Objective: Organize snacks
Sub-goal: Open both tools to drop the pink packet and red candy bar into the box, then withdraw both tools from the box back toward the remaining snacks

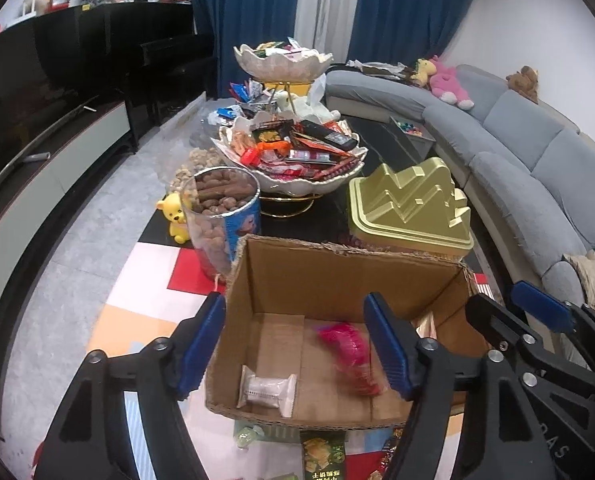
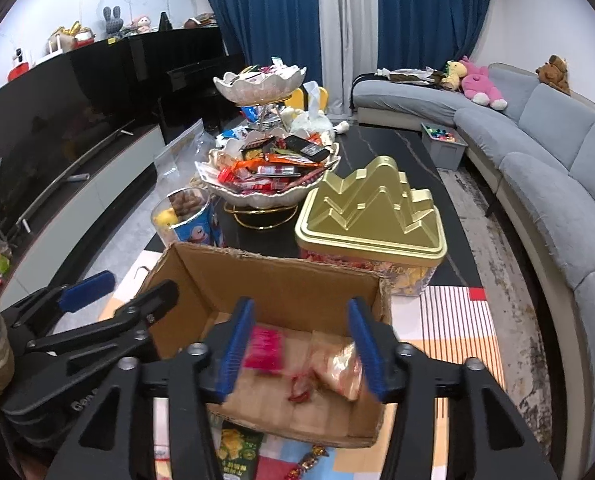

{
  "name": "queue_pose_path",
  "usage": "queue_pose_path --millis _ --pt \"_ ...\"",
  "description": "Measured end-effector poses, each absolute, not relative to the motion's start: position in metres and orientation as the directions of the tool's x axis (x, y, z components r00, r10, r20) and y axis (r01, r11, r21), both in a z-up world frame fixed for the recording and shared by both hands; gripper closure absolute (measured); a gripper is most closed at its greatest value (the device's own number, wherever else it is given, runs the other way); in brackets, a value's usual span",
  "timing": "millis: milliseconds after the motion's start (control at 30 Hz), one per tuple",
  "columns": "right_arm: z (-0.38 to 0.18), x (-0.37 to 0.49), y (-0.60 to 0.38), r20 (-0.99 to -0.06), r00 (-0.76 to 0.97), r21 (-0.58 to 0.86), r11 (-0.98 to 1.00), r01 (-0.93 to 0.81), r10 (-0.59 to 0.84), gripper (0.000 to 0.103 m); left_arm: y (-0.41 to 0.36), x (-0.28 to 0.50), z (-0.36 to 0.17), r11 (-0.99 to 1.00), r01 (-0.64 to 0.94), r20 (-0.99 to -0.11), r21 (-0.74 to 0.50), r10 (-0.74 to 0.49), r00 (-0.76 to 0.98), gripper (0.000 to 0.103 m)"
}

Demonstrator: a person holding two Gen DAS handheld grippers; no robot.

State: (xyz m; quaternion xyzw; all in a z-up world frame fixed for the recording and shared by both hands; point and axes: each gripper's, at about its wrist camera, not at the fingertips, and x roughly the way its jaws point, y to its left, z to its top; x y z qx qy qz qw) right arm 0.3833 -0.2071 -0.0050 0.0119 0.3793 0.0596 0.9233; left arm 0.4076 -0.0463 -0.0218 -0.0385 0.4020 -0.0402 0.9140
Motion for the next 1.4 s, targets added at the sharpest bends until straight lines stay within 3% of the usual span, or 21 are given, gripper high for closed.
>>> queue_pose_path --millis 167,500,900,1400 --pt "0.003 0.376 -0.207 -0.695 0.711 0.056 0.994 -0.090 0.103 0.046 -0.039 0.400 -0.014 0.995 0.023 -0.729 -0.098 -0.088 0.679 0.026" --pt "0.023 0.347 -0.207 -0.672 0.737 0.045 0.997 -0.058 0.073 0.028 -0.026 0.369 0.013 0.998 -0.003 -0.706 -0.062 -0.042 0.707 0.016" --pt "0.039 0.305 -0.204 -0.654 0.754 0.029 0.998 -0.049 0.056 0.025 -0.010 0.327 0.026 0.998 -0.025 -0.697 -0.059 -0.023 0.717 0.013" --pt "0.024 0.268 -0.202 -0.668 0.743 -0.001 0.999 -0.051 0.037 0.025 -0.003 0.289 0.006 0.998 -0.033 -0.728 -0.062 -0.023 0.685 0.013"
